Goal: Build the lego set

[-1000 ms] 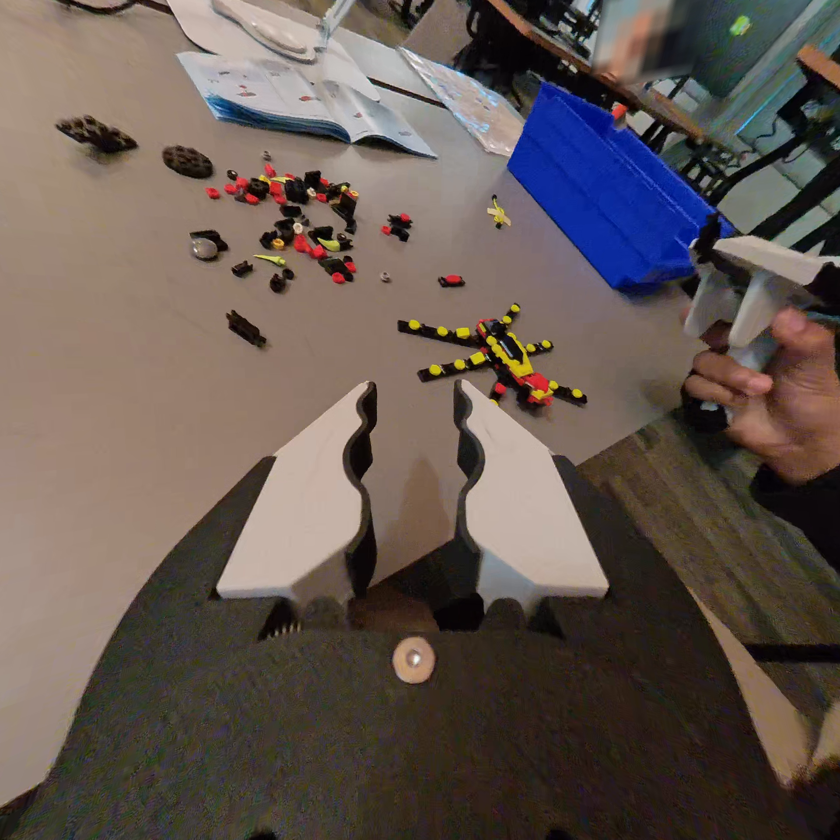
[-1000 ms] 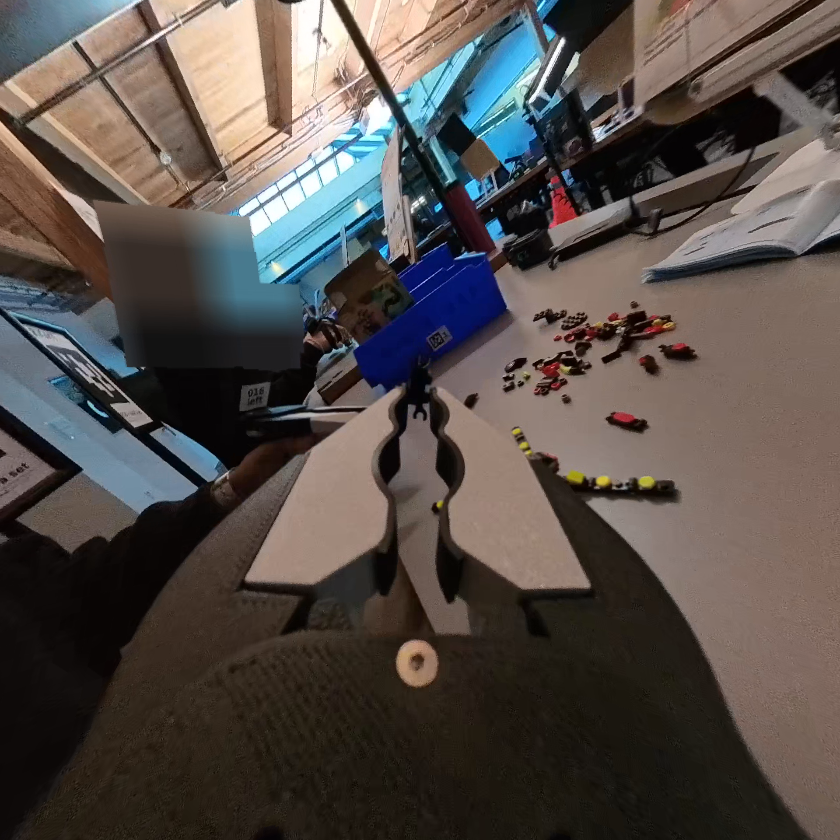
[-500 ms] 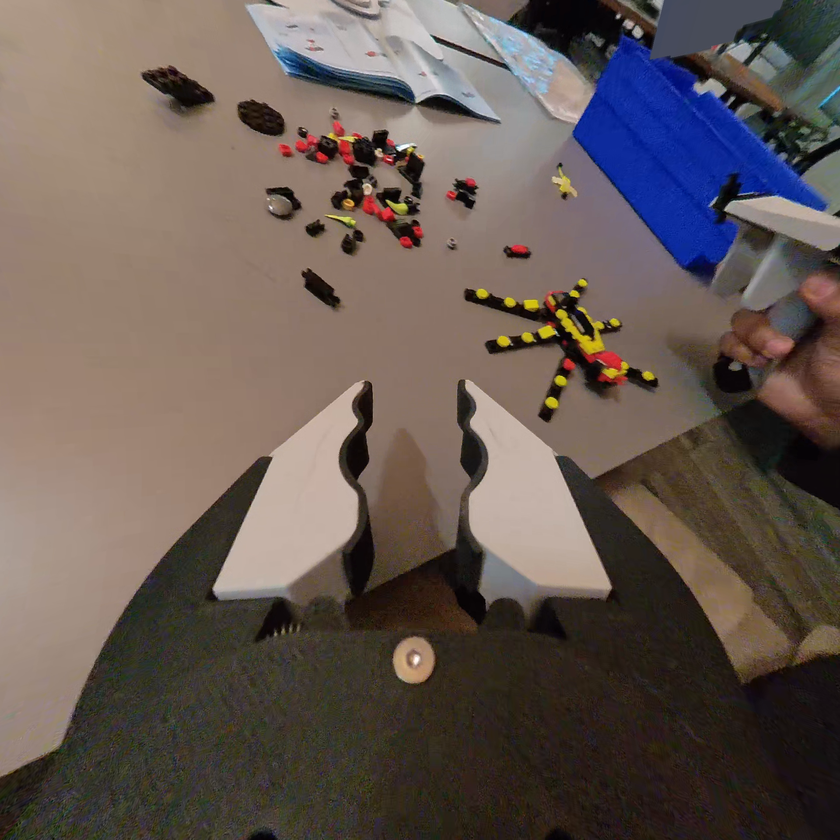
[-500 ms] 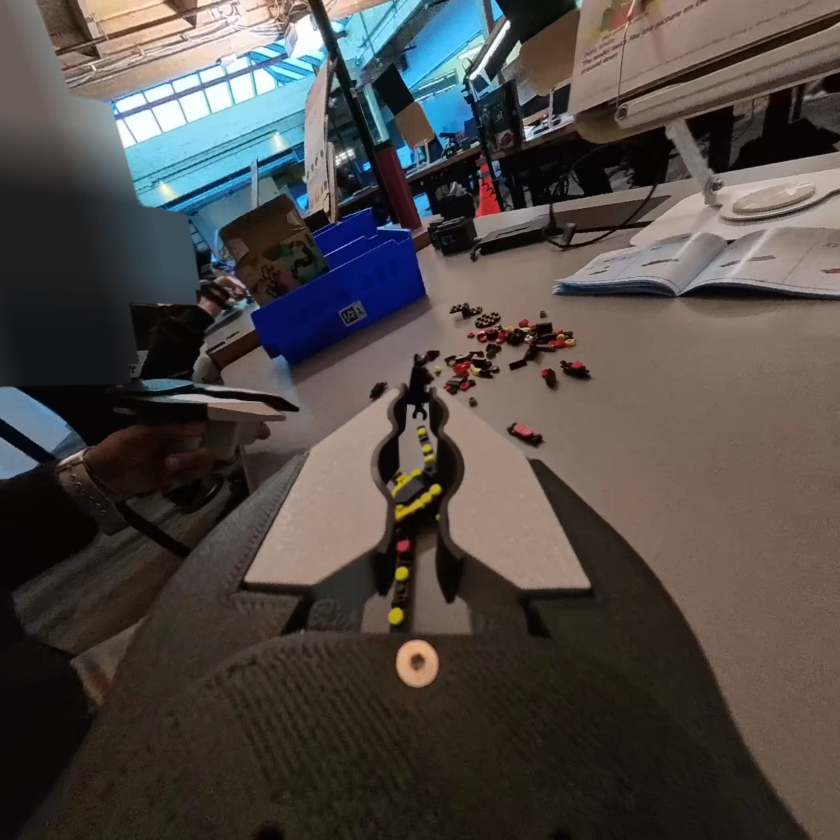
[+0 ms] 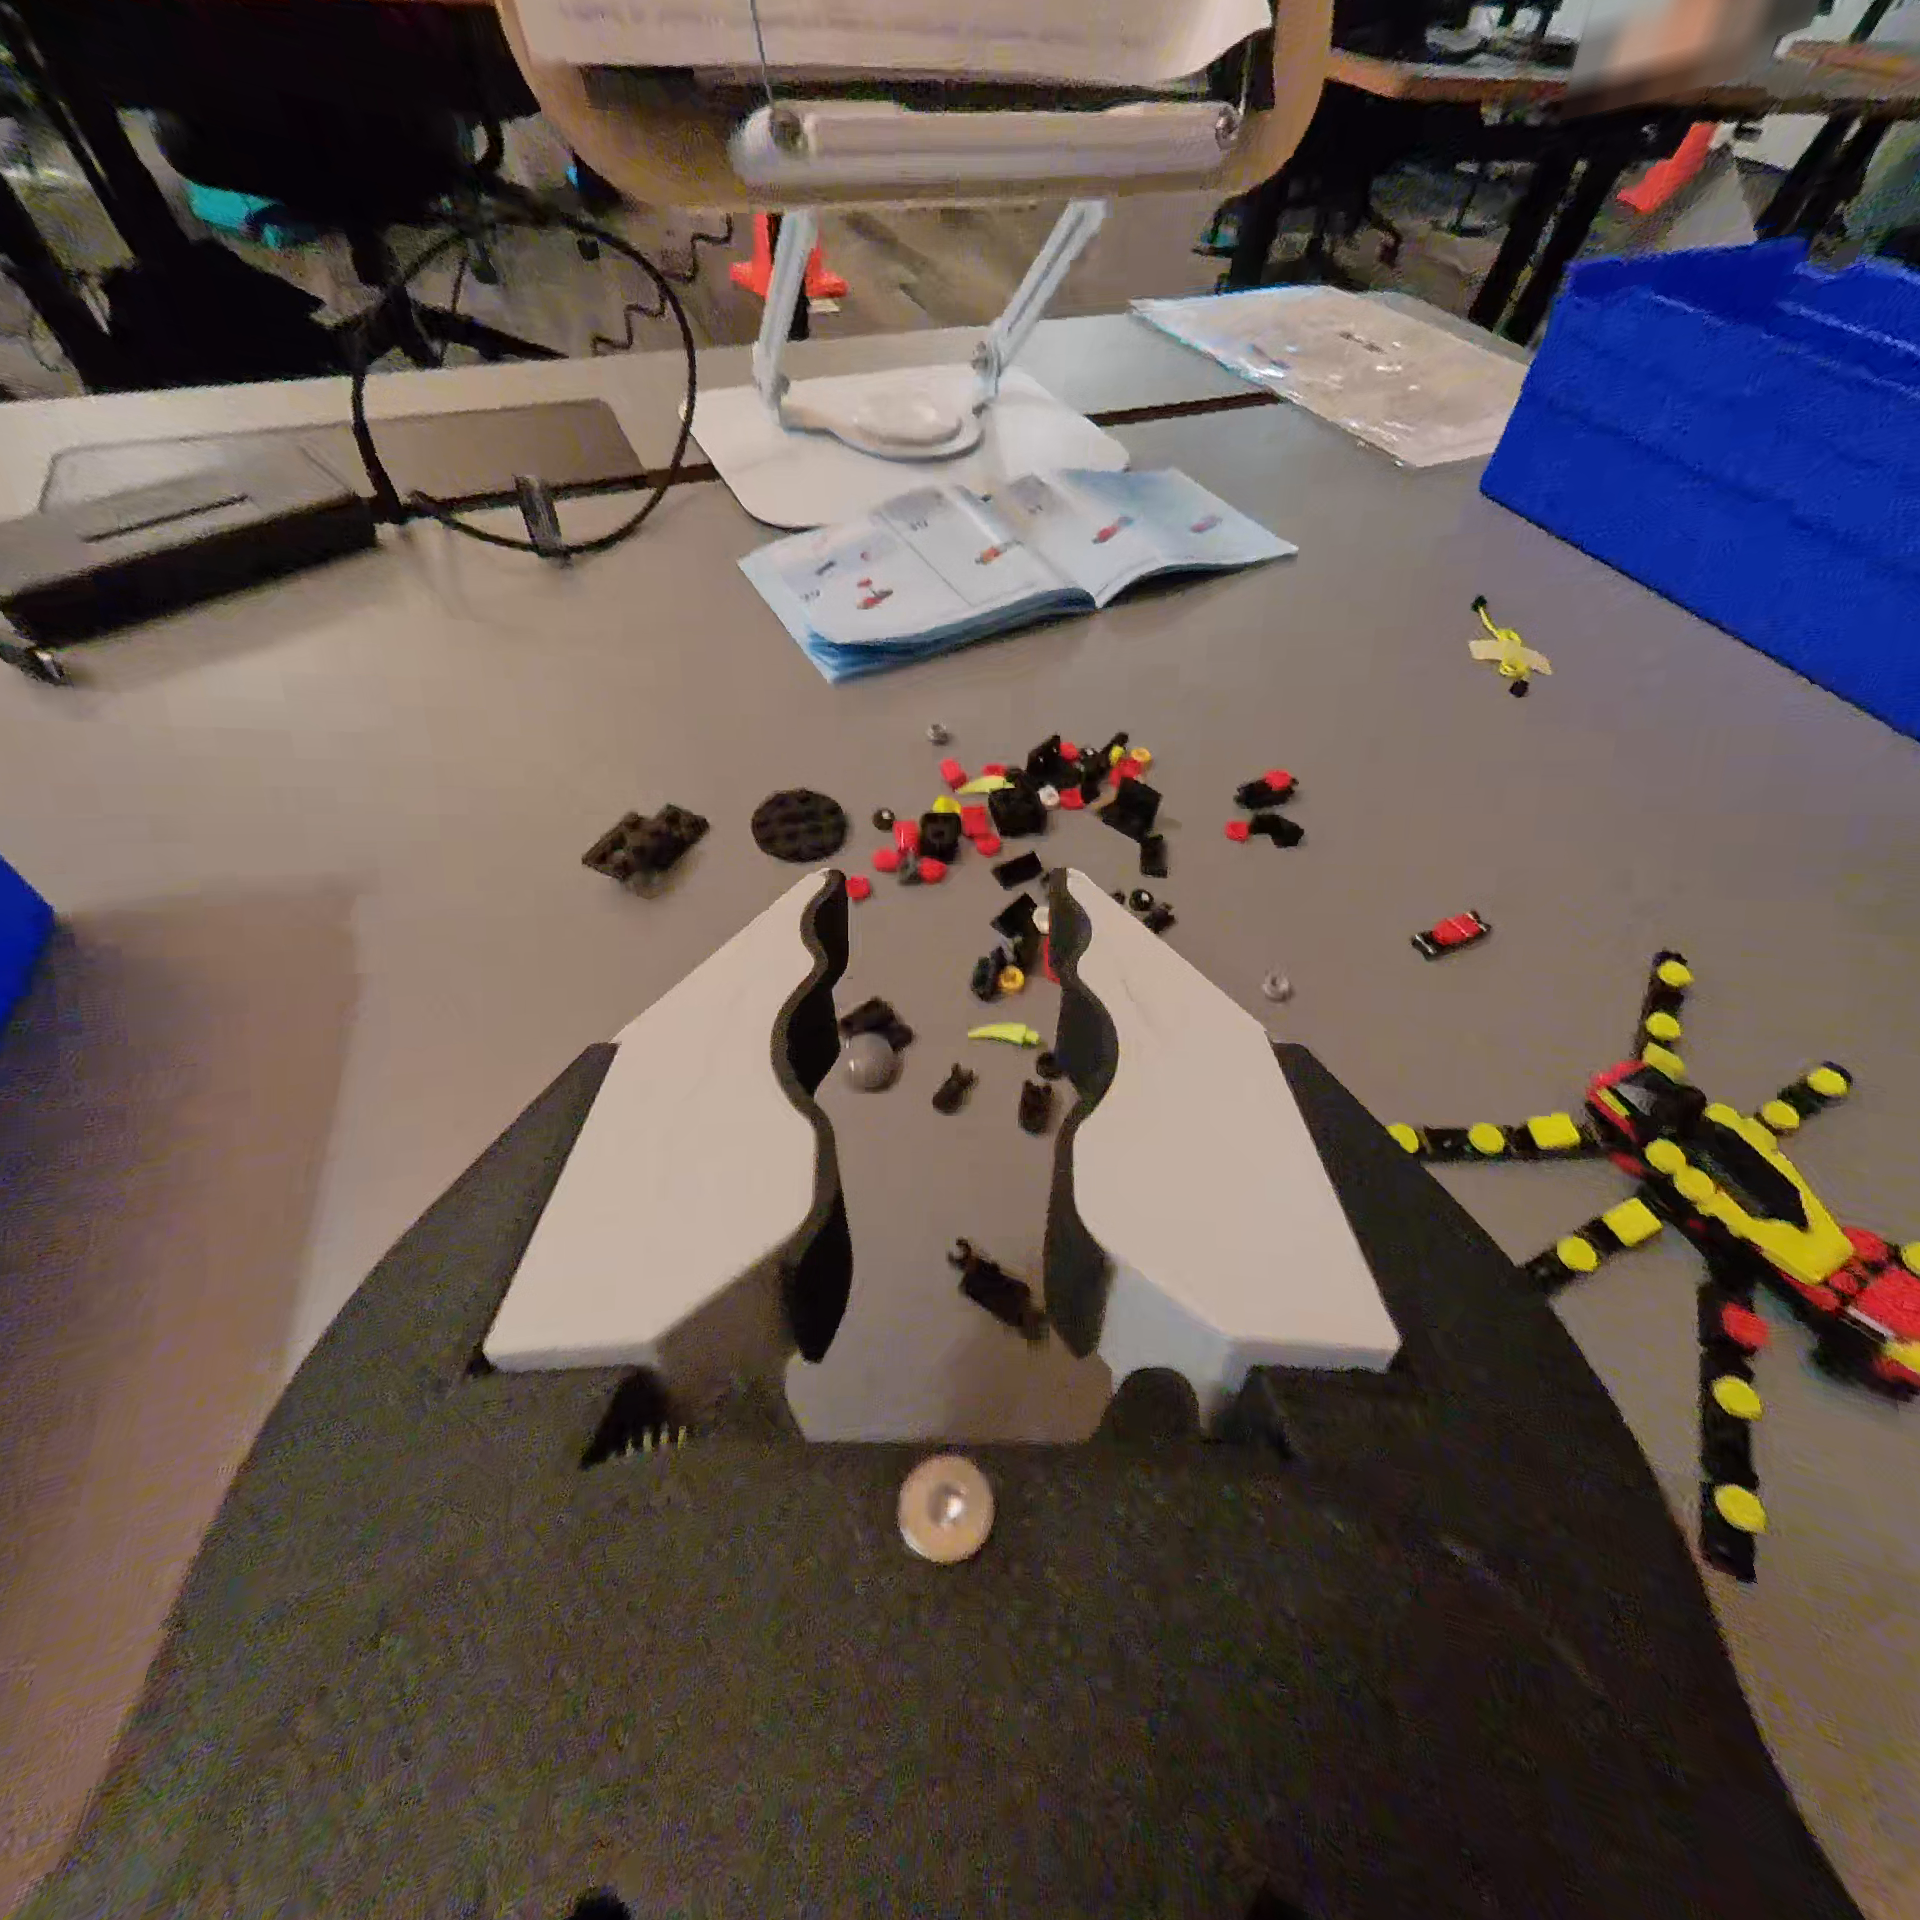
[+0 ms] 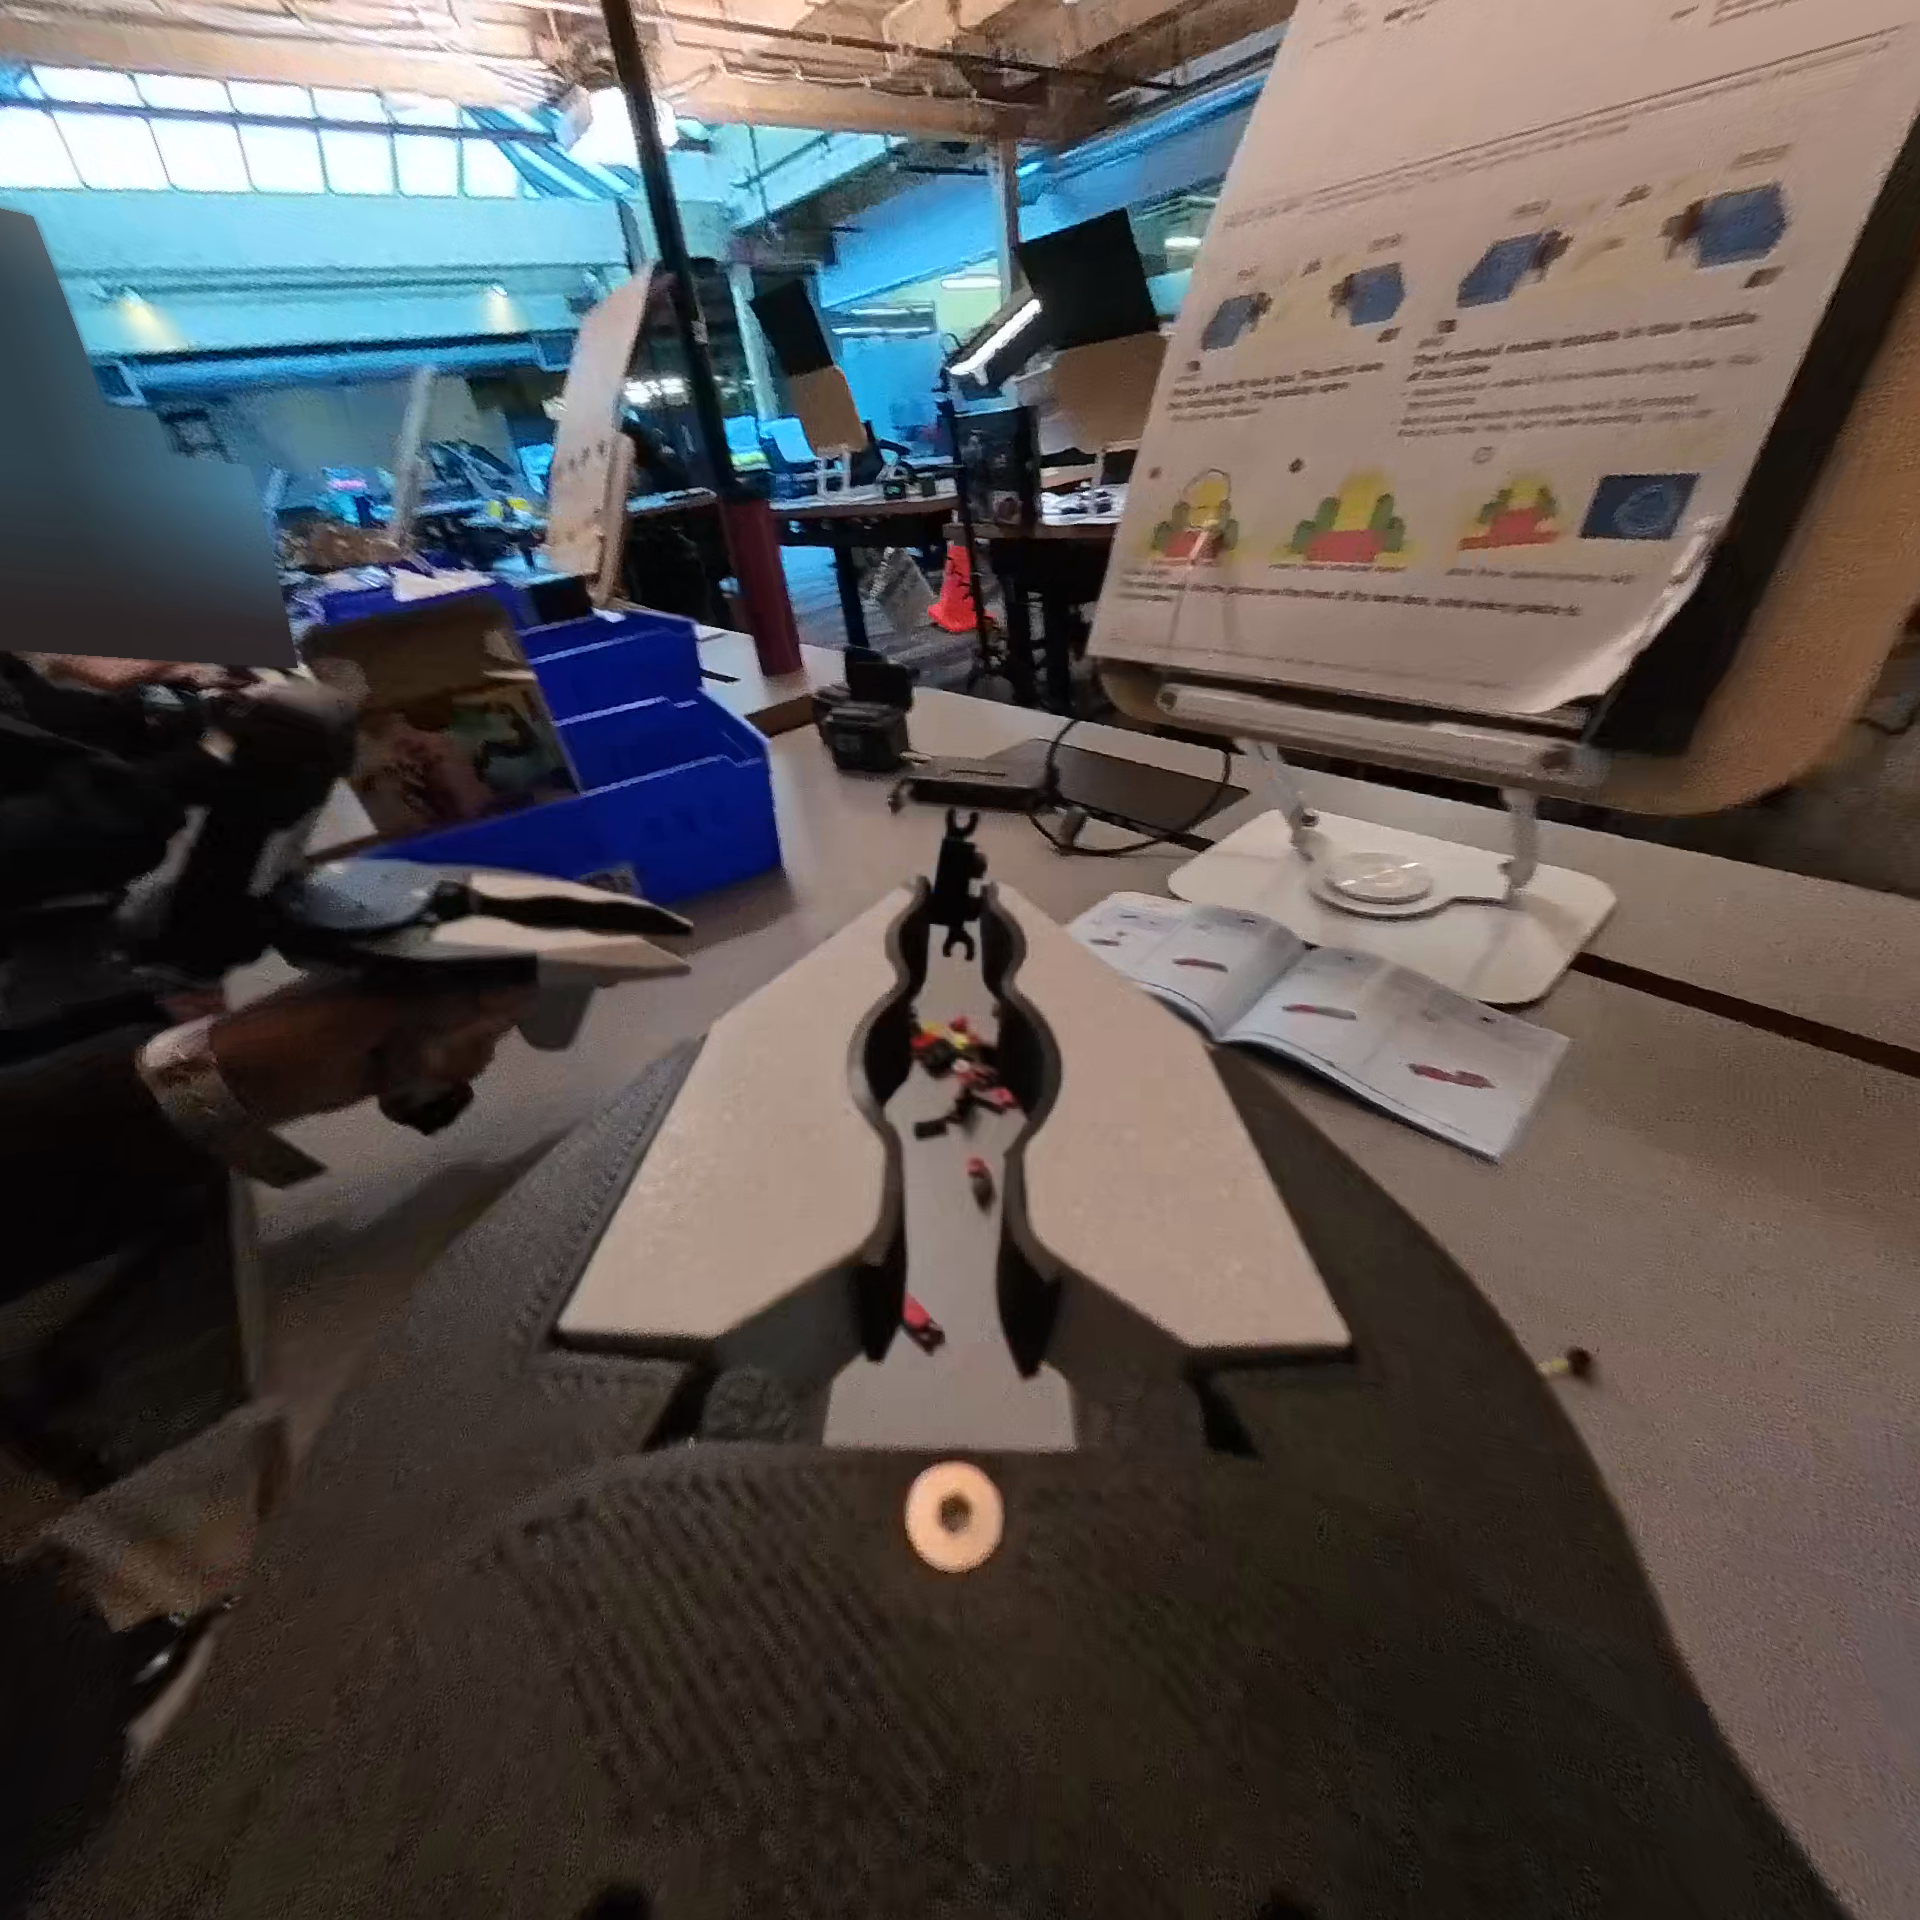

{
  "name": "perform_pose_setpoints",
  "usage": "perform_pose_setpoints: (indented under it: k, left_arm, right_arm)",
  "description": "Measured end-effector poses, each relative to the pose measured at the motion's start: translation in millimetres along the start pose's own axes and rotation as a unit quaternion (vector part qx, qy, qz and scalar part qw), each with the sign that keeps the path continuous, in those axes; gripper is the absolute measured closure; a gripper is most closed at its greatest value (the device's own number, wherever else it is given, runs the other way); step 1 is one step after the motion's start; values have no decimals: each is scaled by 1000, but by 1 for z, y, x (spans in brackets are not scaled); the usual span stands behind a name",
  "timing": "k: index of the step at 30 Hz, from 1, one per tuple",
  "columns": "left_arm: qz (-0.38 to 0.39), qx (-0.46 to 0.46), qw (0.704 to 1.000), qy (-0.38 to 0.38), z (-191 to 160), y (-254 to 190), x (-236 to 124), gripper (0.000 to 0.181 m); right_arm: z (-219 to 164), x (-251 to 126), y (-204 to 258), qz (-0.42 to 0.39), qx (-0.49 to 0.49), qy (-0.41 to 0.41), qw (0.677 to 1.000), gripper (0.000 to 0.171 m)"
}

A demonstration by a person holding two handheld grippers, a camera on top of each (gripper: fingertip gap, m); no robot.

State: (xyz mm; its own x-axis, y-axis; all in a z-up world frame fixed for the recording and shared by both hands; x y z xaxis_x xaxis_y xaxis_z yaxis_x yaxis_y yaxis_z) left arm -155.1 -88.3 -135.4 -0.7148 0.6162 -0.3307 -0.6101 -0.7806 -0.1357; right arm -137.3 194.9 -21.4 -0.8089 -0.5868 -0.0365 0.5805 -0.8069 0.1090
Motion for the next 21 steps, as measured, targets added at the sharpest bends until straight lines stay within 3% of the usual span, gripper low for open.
perform_pose_setpoints:
  k: [7, 11, 16, 21]
  left_arm:
    - [-54, -48, 995, -65, 31, 16, 22, 154]
    - [-62, -61, 993, -78, 33, 18, 30, 157]
    - [-97, -75, 990, -74, 35, 6, 46, 156]
    - [-101, -45, 992, -64, 36, -5, 54, 156]
  right_arm:
    - [-61, 7, -35, -27, 25, 68, 997, 164]
    - [-95, 5, -41, -46, -53, 151, 986, 164]
    - [-110, -4, -46, -68, -114, 193, 972, 164]
    - [-111, -14, -49, -76, -107, 195, 972, 164]
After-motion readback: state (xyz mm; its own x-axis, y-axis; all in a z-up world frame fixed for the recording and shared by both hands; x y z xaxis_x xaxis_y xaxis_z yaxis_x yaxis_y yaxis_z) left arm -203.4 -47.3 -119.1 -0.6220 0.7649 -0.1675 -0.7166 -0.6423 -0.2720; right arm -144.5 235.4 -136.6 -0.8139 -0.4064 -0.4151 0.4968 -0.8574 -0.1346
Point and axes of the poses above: each gripper's, where its closed fingertips meet, x out along the fingers, z out of its top, y = z × x across the jaws, the point moved 4 cm from there along -x, back along the fingers, and after that the axes turned 11 degrees about -z, right-handed, at the moved point
